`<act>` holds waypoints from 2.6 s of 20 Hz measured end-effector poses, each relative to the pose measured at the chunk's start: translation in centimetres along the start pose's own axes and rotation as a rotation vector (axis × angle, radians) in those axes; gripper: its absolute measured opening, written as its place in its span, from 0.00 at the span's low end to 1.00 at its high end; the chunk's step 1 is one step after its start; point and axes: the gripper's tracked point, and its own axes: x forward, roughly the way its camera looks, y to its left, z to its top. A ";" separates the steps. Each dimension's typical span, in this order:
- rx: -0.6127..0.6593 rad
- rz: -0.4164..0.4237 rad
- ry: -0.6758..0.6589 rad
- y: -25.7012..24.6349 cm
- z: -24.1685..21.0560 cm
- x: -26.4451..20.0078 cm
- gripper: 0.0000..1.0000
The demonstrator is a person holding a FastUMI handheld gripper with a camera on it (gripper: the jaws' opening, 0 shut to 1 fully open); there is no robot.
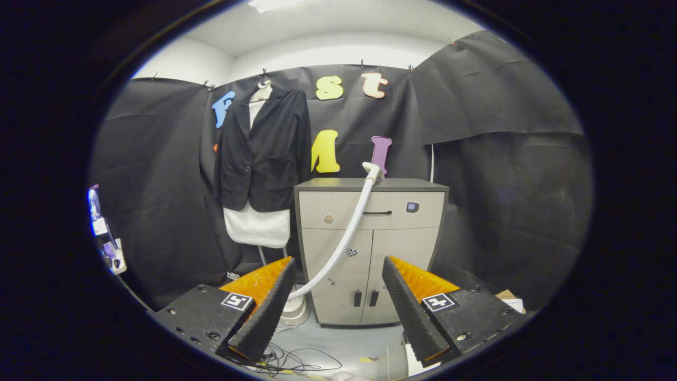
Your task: Iron the clothes twice with a garment steamer, once on the left side and once on the right side.
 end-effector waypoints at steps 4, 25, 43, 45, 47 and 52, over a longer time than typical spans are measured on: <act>-0.004 -0.024 -0.010 -1.1 1.3 0.9 1.00; 0.012 0.020 -0.102 -12.5 26.4 31.1 1.00; 0.172 0.019 0.297 -16.2 19.6 50.3 0.88; 0.189 -0.001 0.338 -16.4 18.5 51.2 0.82; 0.223 -0.003 0.390 -16.3 17.2 51.4 0.79; 0.309 0.001 0.432 -15.6 15.9 51.9 0.61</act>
